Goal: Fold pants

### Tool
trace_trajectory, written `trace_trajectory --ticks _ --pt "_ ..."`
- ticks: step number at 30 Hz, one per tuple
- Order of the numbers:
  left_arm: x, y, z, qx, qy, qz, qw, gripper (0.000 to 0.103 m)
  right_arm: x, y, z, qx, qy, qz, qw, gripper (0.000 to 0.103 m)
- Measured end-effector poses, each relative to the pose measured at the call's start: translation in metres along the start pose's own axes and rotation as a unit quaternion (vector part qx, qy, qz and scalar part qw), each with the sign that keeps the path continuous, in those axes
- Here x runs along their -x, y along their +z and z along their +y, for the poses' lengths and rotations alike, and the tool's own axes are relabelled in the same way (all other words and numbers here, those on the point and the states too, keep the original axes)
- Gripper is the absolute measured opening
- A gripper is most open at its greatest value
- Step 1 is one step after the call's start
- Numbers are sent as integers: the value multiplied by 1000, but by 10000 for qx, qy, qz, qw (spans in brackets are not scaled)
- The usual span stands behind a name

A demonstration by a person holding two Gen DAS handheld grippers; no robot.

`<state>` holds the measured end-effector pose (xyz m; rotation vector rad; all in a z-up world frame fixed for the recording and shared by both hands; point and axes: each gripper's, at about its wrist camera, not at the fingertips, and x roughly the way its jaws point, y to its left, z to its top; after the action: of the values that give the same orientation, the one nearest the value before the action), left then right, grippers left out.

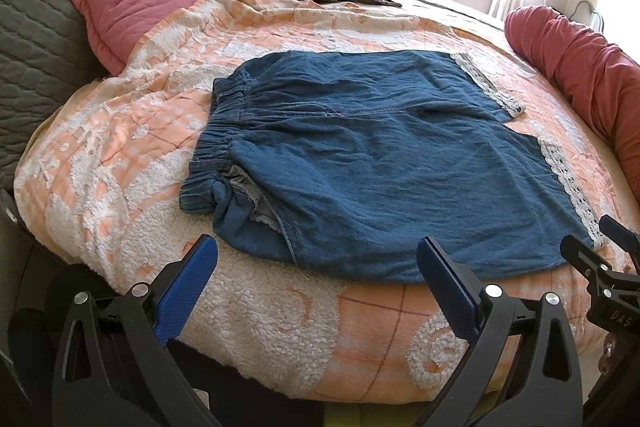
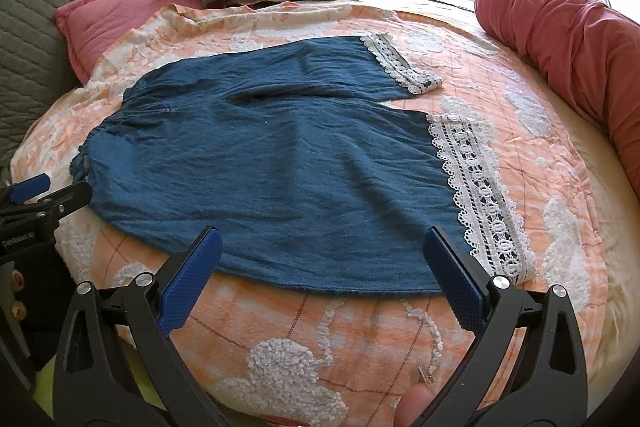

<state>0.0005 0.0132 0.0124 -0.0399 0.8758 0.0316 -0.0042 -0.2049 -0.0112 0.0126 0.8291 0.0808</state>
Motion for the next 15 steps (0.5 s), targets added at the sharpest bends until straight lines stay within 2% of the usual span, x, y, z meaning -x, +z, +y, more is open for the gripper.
trace_trajectory --ticks 15 --pt "-1 4 2 -3 3 -9 10000 99 -1 0 -1 7 -1 -13 10000 95"
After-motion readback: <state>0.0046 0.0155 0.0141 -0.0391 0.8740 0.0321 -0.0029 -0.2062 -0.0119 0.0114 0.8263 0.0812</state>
